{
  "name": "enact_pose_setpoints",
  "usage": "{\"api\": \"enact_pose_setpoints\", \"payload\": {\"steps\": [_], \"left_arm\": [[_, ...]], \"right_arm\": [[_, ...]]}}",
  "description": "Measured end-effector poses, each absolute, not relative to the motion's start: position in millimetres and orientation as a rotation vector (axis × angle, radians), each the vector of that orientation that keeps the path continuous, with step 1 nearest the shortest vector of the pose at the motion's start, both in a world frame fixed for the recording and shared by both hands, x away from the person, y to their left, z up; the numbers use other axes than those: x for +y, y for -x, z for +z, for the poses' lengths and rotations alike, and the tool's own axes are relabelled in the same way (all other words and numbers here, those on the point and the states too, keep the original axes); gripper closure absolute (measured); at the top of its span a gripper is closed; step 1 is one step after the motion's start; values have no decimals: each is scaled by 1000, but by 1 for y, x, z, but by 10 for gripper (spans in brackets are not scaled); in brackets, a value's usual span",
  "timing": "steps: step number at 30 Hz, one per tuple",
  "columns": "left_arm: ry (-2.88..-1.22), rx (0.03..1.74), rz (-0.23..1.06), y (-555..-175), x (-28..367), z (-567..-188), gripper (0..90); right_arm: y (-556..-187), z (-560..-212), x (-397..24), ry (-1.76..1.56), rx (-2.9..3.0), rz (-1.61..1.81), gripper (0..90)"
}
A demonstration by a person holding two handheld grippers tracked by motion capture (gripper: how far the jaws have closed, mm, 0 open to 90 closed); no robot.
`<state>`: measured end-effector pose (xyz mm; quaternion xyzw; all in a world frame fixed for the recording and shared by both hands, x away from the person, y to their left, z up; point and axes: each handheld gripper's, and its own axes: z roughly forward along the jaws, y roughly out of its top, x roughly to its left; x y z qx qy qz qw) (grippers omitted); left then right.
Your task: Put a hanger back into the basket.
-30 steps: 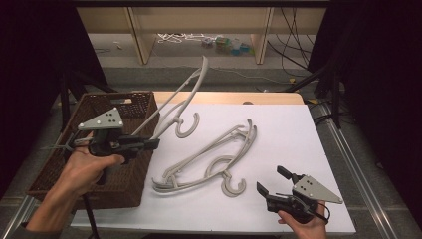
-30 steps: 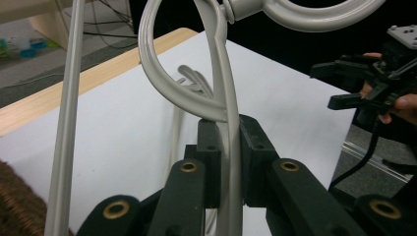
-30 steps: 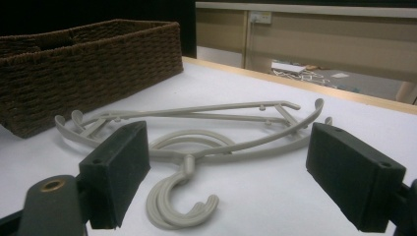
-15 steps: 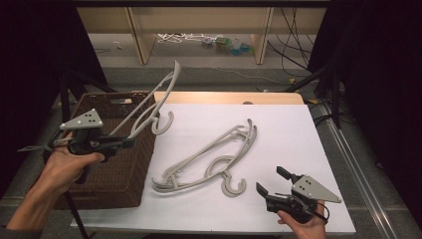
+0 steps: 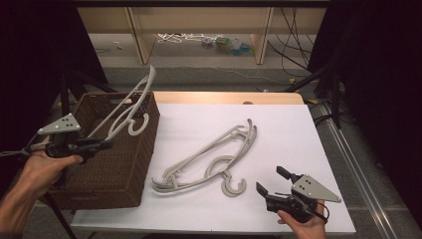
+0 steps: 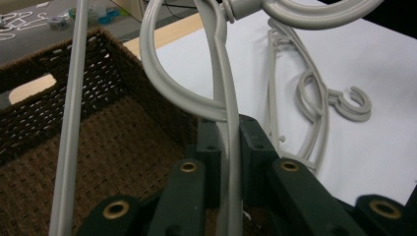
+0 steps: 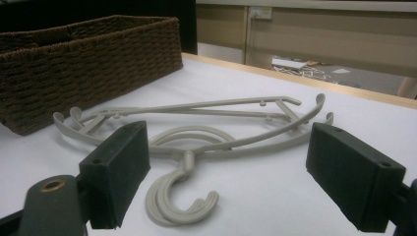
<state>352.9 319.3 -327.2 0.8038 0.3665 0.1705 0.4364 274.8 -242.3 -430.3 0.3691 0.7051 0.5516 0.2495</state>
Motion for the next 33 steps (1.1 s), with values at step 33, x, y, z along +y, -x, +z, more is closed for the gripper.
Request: {"api": "enact_pose_setpoints", "payload": {"steps": [33], "left_arm": [[-2259,995,314,-373,357,-370,811]], "right_arm": [[-275,-430,-243,-1006,1945,1467,176]]}}
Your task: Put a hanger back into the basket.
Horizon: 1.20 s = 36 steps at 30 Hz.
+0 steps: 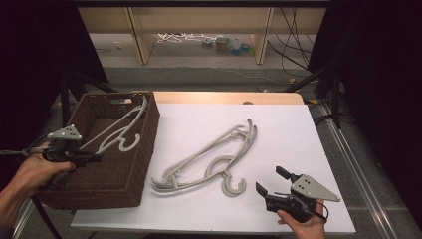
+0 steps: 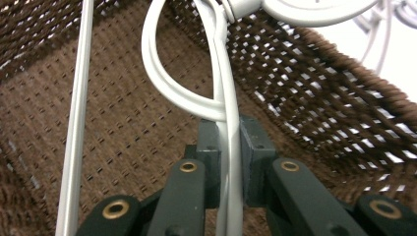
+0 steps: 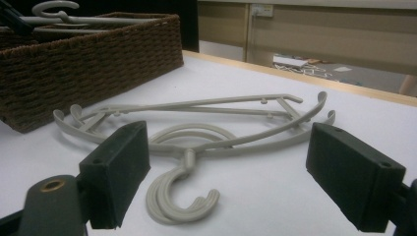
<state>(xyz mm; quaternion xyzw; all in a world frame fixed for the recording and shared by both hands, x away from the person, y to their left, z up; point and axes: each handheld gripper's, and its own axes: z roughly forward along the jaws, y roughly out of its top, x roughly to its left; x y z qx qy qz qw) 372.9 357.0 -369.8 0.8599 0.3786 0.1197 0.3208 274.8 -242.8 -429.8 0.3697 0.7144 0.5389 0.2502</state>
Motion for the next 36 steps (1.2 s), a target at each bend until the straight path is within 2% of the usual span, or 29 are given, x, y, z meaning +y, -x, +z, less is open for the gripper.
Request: {"api": "enact_pose_setpoints", "payload": {"steps": [9,24,29,32,36], "left_arm": [[-2269,990,257,-373,361,-379,811],[-2311,1076,184,-384,361,-393,806],[-2304,1112,171,-384,361,-394,742],[-2301,1106,189,-383,362,-391,755],[-2255,1113,225,-381,362,-387,712]], "right_arm": [[-276,-431,-242,-1002,1942,1471,176],[-276,-431,-242,-1000,1954,1470,176],[-276,-431,-240,-999,1946,1489,175],[-276,-432,-241,-1006,1958,1483,175],[-277,-432,-241,-998,1952,1479,175]]}}
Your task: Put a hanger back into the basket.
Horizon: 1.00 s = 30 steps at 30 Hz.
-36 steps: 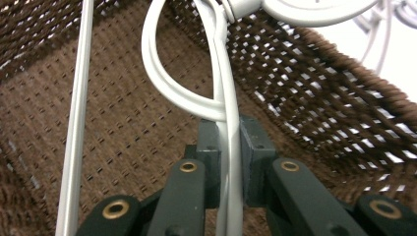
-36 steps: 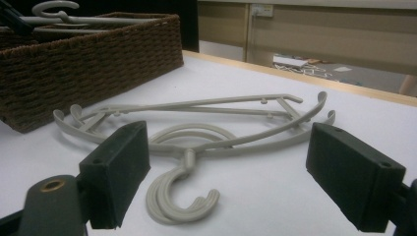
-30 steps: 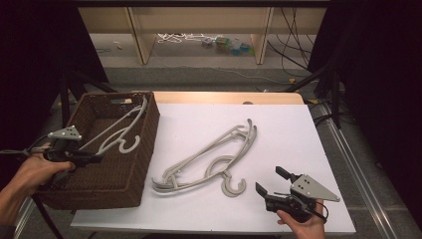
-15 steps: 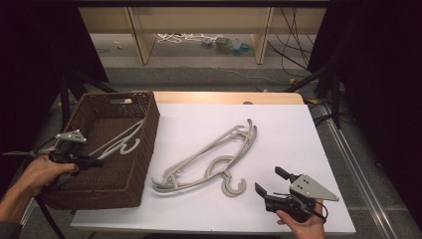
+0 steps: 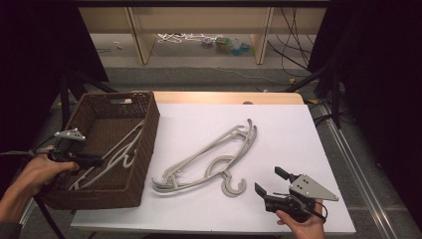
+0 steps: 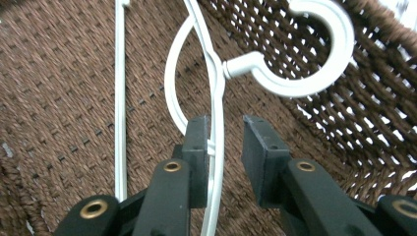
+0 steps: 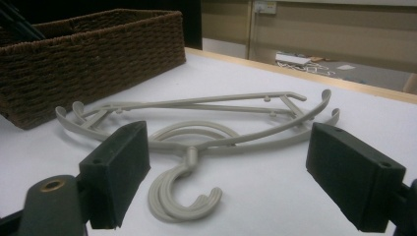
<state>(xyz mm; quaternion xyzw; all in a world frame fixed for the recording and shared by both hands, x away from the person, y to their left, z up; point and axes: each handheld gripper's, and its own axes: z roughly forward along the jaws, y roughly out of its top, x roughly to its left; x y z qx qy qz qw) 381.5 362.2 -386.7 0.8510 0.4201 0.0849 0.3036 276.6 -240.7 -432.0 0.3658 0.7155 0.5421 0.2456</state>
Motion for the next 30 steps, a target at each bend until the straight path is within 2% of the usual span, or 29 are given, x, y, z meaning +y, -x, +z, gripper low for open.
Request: {"api": "enact_pose_setpoints", "payload": {"steps": [10,15,23,30], "left_arm": [[-2021,1102,387,-368,341,-362,501],[-1890,1089,403,-357,321,-348,382],[-1831,978,435,-338,280,-333,313],[-1801,880,420,-326,243,-338,280]], "right_arm": [[-276,-432,-240,-1008,1954,1487,175],[-276,-431,-241,-1001,1954,1479,175],[-276,-431,-241,-998,1951,1478,175],[-275,-430,-242,-998,1954,1476,175]]}}
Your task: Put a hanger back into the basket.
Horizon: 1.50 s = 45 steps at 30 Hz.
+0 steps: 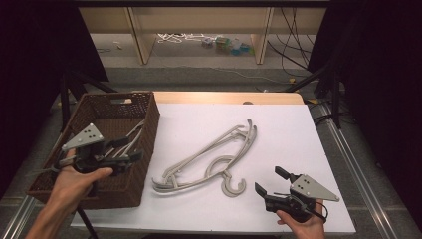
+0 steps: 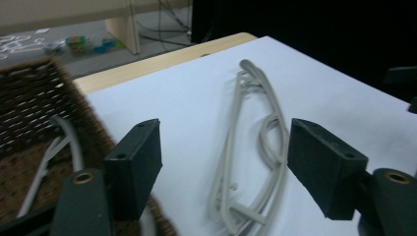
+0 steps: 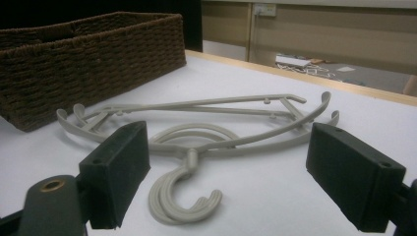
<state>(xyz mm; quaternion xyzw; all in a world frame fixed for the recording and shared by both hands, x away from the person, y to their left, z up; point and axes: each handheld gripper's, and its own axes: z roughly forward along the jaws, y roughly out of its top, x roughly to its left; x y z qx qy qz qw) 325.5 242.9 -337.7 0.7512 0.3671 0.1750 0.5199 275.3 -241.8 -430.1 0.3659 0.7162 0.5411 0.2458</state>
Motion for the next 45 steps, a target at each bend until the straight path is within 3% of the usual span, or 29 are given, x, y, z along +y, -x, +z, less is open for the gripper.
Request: {"api": "enact_pose_setpoints", "payload": {"steps": [20,45], "left_arm": [[-1720,786,361,-310,164,-392,192],[-1811,772,382,-310,137,-439,170]], "right_arm": [[-278,-431,-243,-968,1939,1488,171],[-277,-432,-241,-959,1943,1505,166]]}}
